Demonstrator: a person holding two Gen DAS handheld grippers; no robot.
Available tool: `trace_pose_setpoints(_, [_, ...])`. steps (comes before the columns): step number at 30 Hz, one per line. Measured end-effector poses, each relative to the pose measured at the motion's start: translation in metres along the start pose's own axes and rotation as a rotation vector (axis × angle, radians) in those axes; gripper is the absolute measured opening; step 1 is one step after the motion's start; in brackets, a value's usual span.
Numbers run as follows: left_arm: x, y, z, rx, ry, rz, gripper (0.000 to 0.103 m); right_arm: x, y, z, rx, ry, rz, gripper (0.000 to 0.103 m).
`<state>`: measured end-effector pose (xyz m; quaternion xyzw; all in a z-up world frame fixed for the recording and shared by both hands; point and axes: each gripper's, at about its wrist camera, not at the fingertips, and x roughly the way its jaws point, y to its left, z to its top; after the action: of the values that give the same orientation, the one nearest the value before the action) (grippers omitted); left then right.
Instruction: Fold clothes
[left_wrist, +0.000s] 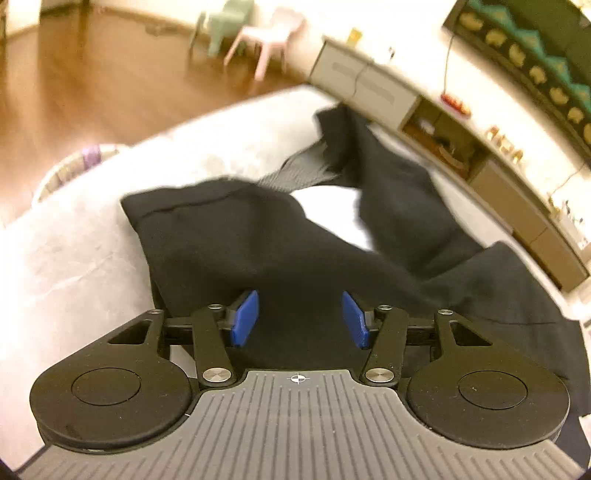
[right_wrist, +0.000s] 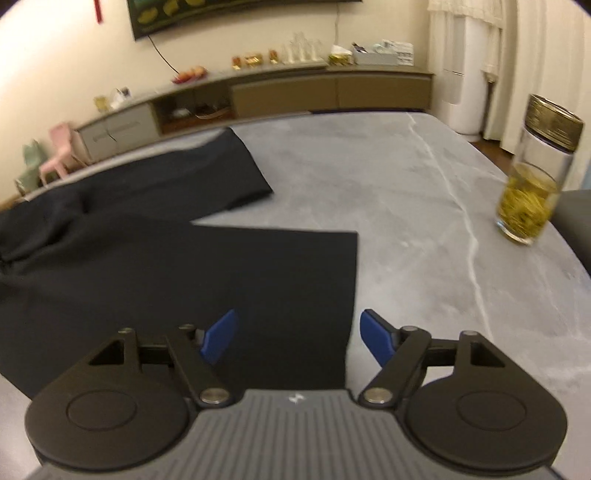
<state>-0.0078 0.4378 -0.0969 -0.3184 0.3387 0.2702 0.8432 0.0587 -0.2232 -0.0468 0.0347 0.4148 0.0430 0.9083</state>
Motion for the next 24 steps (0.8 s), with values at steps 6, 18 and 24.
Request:
trace_pose_setpoints(6, [0.018,0.020,0.020,0.032,-0.026,0.065,0.032,0.011,0.033,-0.014,-0.174,0.130,-0.009,0.071])
trace_pose_setpoints(18, [-0.009,0.053,0.027,-0.071,-0.074,0.078,0.036,0.042,-0.029,0.018,-0.071,0.129,-0.161,0.077])
trace_pose_setpoints(24, [-0.014,0.011,0.020,0.039,-0.058,-0.078,0.044,0.042,0.000,0.016,-0.123,0.096,-0.138,0.071])
